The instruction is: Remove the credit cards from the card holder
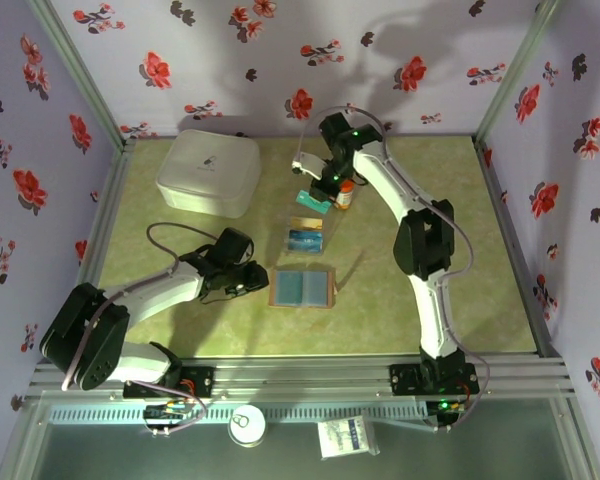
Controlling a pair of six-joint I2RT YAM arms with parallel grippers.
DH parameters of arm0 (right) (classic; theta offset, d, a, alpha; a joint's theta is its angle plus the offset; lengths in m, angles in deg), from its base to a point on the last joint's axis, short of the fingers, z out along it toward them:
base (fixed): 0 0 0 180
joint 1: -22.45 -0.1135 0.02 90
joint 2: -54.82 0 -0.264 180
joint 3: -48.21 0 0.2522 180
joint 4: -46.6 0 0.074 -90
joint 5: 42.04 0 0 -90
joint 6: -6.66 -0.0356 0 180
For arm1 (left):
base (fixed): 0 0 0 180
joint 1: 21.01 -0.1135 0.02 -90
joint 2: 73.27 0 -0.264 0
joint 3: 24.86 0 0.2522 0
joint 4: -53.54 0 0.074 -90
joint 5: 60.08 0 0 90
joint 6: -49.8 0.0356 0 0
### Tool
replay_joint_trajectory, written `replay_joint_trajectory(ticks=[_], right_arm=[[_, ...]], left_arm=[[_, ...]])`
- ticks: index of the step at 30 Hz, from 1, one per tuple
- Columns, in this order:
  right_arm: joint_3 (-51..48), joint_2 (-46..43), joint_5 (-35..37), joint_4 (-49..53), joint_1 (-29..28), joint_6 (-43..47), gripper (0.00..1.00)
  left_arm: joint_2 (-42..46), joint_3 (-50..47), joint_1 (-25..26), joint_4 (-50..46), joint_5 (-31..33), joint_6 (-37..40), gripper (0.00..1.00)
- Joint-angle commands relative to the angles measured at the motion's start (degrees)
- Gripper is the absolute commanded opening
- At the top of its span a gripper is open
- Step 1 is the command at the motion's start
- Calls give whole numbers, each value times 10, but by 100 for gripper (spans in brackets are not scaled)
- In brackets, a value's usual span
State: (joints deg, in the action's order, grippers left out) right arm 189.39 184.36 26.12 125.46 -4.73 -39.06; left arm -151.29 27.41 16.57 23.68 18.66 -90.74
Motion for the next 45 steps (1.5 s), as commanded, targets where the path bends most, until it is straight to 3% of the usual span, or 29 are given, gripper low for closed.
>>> replay_joint_trajectory(ticks=[1,8,12,15,28,33,45], right_arm=[[42,31,-17,40,3,22,0],[56,58,-26,45,3,28,1],[56,62,-21,42,3,21,16],[56,58,3,19,5,-3,20],[-17,0,17,-79,6,-110,18],[-121,-65,26,-168,6,-205,19],[-474,-286,38,-455,-13,-533,20]], left_arm=[[4,10,-5,-25,16,14,24],[4,8,-6,-27,17,12,24],[1,9,-6,-27,16,11,25],[5,10,-6,-26,17,11,25],[5,6,-6,-19,13,12,25],[3,7,-6,-9,12,12,24],[-15,8,-5,23,2,19,20]])
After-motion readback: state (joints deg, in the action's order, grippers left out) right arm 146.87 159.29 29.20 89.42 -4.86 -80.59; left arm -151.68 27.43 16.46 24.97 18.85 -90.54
